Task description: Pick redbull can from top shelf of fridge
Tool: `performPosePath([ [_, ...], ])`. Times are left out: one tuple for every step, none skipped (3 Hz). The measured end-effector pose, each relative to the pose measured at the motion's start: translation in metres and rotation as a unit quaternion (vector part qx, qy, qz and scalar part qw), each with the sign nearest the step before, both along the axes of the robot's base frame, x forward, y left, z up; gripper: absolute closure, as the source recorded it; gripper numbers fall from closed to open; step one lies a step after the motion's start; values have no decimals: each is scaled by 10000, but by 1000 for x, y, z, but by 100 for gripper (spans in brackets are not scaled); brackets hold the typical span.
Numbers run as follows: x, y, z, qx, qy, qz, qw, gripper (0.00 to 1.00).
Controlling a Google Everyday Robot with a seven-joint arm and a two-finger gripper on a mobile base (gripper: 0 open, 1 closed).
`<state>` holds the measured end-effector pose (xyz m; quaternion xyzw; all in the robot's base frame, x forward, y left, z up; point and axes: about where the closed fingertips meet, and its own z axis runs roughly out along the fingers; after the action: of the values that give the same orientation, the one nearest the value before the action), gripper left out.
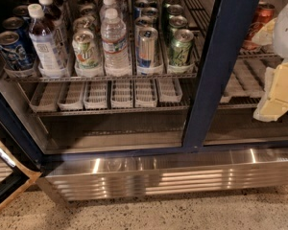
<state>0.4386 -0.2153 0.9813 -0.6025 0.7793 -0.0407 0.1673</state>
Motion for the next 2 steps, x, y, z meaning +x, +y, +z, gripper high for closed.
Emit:
performPosePath([
  [0, 0, 0, 0, 0, 0, 10000, 0],
  [1, 10, -6, 138, -89, 64, 9998, 0],
])
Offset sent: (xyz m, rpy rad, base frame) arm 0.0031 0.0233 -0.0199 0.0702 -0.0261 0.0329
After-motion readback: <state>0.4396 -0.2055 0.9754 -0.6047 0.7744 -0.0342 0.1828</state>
